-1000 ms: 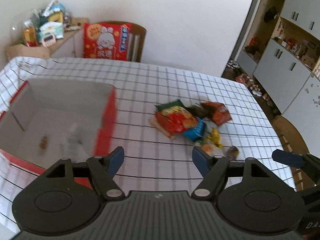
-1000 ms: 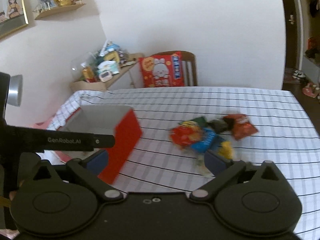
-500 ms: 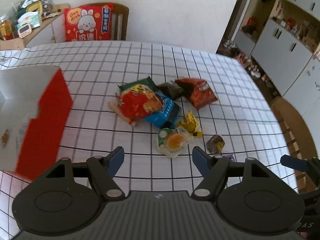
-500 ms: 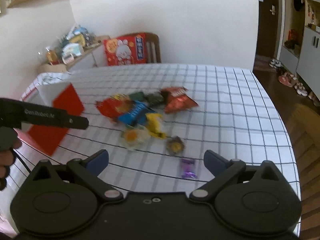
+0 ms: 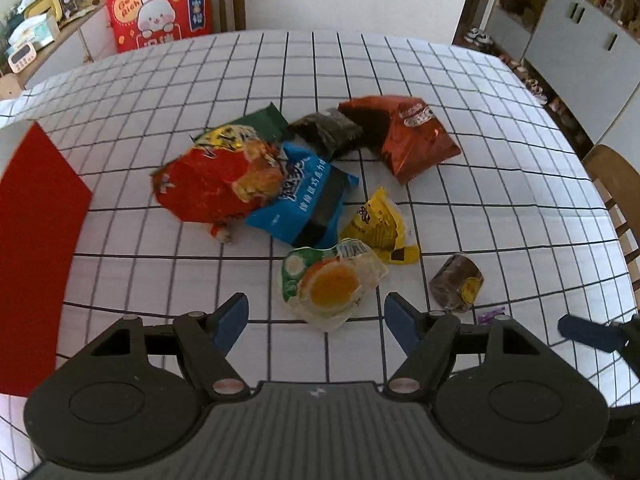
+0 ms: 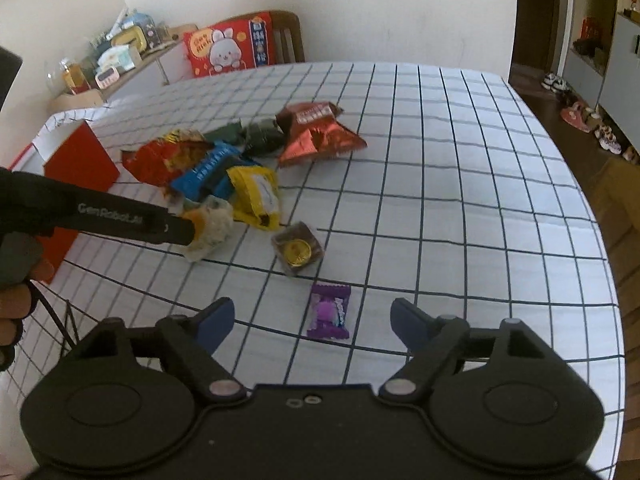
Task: Organize snacks
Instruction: 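Grasp the egg-yolk pastry with the left tool while the right tool grasps the purple candy, then carry the pastry and purple candy with both tools over the red box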
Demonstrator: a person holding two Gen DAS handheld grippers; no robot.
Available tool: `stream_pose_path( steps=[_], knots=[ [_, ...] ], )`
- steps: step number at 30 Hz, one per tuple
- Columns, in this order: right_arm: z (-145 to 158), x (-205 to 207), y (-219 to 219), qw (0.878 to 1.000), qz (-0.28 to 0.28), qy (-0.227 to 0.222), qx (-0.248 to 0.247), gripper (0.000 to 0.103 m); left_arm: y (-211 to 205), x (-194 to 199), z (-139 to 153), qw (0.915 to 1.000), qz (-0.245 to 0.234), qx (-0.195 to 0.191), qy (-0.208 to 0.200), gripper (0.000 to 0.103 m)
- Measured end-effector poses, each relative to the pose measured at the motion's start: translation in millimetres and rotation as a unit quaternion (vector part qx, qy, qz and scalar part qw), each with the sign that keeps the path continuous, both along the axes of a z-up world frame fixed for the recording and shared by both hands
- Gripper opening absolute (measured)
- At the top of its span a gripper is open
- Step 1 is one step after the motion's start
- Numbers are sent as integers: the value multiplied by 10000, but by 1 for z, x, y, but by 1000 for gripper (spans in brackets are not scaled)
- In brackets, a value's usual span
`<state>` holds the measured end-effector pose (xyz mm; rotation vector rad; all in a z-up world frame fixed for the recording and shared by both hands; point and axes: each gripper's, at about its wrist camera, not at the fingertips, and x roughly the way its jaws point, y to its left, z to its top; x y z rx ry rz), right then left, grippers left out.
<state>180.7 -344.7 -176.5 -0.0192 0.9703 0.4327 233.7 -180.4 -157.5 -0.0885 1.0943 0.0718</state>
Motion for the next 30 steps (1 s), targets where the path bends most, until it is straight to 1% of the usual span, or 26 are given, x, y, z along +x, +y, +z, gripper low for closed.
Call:
stream_pose_path(
  steps=[8,10,13,14,15,16,18,20,22,23,27,30],
  knots=[
    [-16,14,8,9997,87,164,-145,69,-9,18,-17,9999,-81,69,109,75],
    [-19,15,11,9996,122,176,-210,60,-9,20,-19,9999,-97,52,126,75],
    [-22,15,15,9991,178,154,-344,52,-9,23,-23,9998,-109,53,136,74],
    [-23,15,16,9990,196,146,-382,51,-8,23,-24,9998,-91,55,137,69],
    [-24,15,18,9988,213,129,-425,49,-8,23,-24,9998,-85,43,154,66],
    [-24,14,19,9986,228,89,-471,49,-7,24,-25,9998,-70,29,171,65],
    [-24,13,22,9980,262,25,-581,44,-4,24,-26,9999,-21,-7,163,62],
    [-24,12,23,9974,254,-28,-671,36,0,23,-26,9998,26,-92,170,59],
    [-24,12,24,9968,235,-65,-759,24,2,22,-27,9998,70,-130,149,59],
    [-24,12,24,9966,224,-75,-785,22,4,22,-27,9998,80,-139,140,58],
    [-24,11,22,9972,127,-51,-741,20,11,19,-26,9995,177,-211,147,57],
    [-20,9,18,9982,-6,-6,-594,20,15,14,-22,9995,184,-218,101,57]
  ],
)
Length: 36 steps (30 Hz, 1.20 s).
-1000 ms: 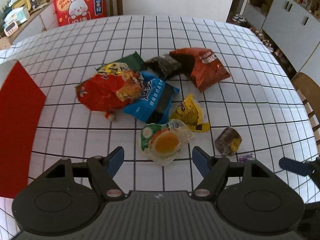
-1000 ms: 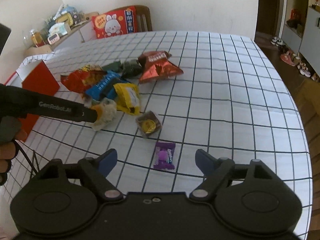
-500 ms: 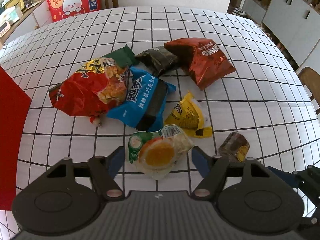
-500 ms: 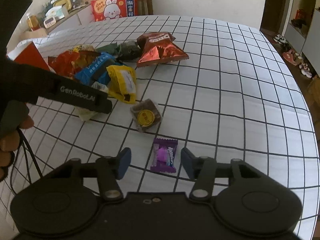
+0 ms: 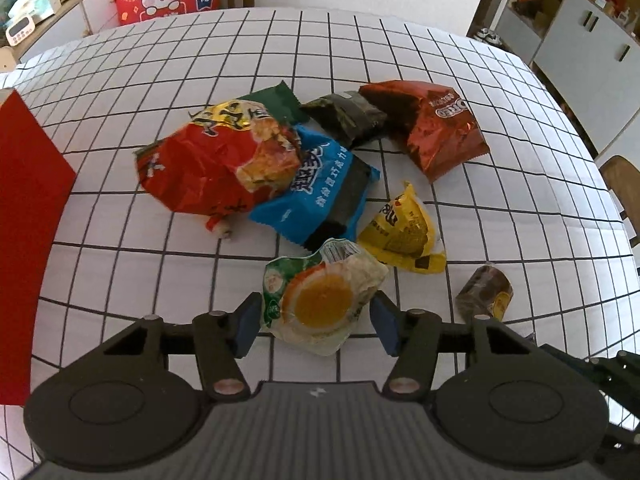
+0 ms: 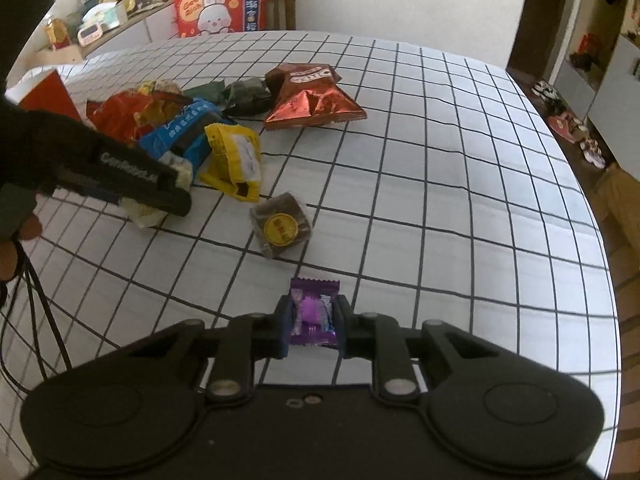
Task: Organize snacks
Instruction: 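Carry the pastry and purple candy with both tools over the red box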
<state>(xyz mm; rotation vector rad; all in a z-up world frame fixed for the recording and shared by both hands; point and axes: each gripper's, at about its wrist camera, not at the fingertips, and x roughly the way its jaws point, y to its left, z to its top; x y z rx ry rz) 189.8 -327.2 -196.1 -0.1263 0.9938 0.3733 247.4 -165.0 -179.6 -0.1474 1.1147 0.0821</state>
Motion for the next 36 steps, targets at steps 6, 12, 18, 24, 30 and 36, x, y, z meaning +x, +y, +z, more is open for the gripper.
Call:
stream_pose_path(
  steps=[6,12,18,24,30,36],
  knots=[
    [22,-13,-2,9996,-17,-48,280,20,9,-17,16,10000,65,28,-32,57],
    [51,-27,5,9983,49,-184,547,20,26,-42,41,9998,148,-19,-113,58],
    [83,-40,21,9959,170,-376,808,20,48,-67,69,9995,196,67,-228,58],
    [107,-50,49,9926,373,-528,1026,20,76,-92,93,9991,242,100,-321,58],
    [126,-57,83,9887,610,-671,1190,20,109,-116,114,9984,371,95,-426,58],
    [141,-61,123,9846,867,-756,1313,20,144,-134,131,9970,526,56,-563,58]
  ],
)
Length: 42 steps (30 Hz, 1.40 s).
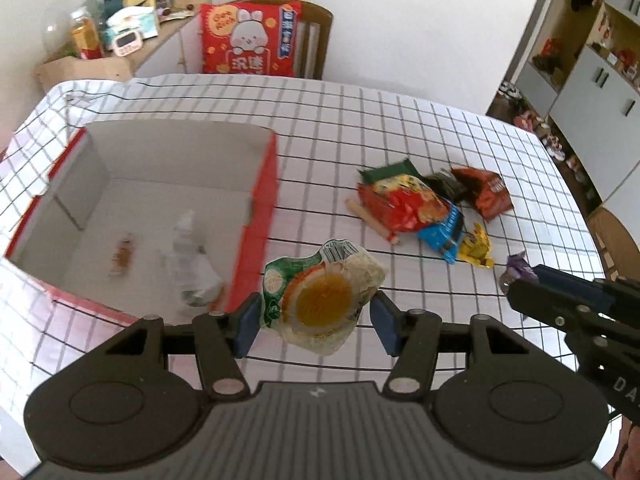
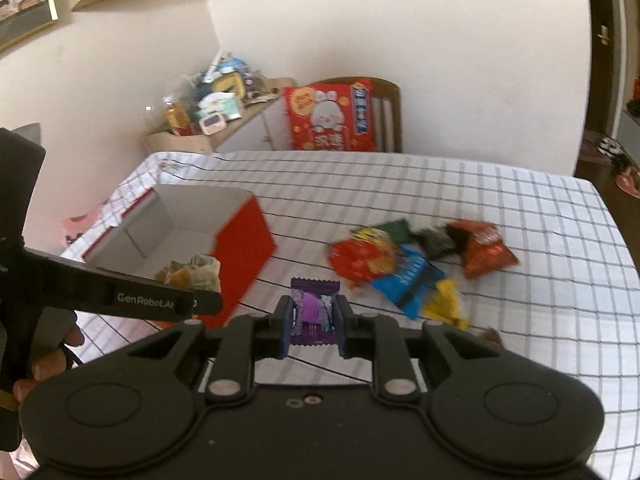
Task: Organize snacks
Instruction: 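Carry the pastry and purple candy with both tools over the red box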
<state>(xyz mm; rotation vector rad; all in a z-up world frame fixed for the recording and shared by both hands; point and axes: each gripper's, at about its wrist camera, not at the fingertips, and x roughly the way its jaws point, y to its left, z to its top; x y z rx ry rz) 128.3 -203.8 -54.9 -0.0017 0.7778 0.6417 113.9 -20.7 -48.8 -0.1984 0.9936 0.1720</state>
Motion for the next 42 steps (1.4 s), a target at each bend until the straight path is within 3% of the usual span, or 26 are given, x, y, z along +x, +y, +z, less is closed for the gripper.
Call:
stream_pose_path(
  steps=[12,20,32,42],
  knots=[
    [17,-8,92,9985,507,-184,69,20,79,-21,20,9990,404,59,-165,58],
    [11,-6,147,9977,674,-114,-15,20,133,-24,18,9972,711,179,-127,58],
    [-20,12,219,9955,798,-44,-509,20,208,-3,-8,9930,1098,420,92,58],
    [-56,32,263,9897,935,133,-1076,20,238,32,-48,9919,1042,458,567,58]
  ],
)
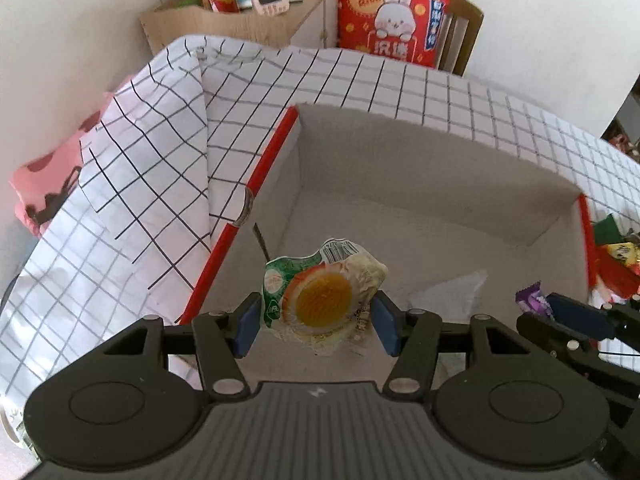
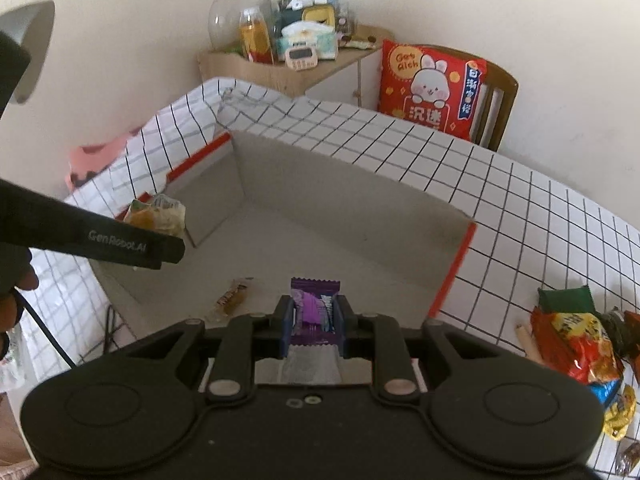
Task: Organize snacks
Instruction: 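Carry the pastry and purple candy with both tools over the red box, then open both tools to drop the pastry and candy into the box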
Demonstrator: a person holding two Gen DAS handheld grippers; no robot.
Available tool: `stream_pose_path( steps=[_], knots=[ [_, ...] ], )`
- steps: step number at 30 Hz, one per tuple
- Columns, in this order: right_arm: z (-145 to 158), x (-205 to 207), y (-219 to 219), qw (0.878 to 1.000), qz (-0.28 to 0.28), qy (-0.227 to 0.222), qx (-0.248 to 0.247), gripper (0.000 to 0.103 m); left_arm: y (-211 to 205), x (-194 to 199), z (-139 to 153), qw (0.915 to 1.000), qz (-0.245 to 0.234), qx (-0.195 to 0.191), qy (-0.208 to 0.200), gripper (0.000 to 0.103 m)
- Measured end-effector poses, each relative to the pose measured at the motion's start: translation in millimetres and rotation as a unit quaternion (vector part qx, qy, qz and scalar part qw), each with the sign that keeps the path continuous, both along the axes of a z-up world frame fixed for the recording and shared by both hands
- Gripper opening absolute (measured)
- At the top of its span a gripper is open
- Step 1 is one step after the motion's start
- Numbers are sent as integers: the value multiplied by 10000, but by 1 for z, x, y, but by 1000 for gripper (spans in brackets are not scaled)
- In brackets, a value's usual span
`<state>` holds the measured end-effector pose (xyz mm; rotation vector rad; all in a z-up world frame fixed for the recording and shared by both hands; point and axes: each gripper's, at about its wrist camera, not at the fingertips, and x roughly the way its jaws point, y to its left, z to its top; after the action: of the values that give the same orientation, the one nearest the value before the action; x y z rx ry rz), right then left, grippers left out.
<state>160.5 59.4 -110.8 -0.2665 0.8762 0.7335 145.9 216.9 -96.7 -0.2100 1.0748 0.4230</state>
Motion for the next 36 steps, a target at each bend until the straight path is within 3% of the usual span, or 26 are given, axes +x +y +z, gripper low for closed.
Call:
stream_pose_path(
  steps=[10,19,25,36],
  knots=[
    [-33,6,23,9986,121,193,-474,20,-2,25,-35,9984,-315,-17,463,58],
    [-41,7,29,9978,169,276,-587,21,3,30,-52,9967,-191,-177,774,59],
    [-43,6,32,9974,202,267,-644,25,4,27,-55,9962,-124,-366,778,61],
    [-32,-3,22,9984,287,265,-417,39,-3,8,-44,9981,-120,-260,545,61]
  ],
)
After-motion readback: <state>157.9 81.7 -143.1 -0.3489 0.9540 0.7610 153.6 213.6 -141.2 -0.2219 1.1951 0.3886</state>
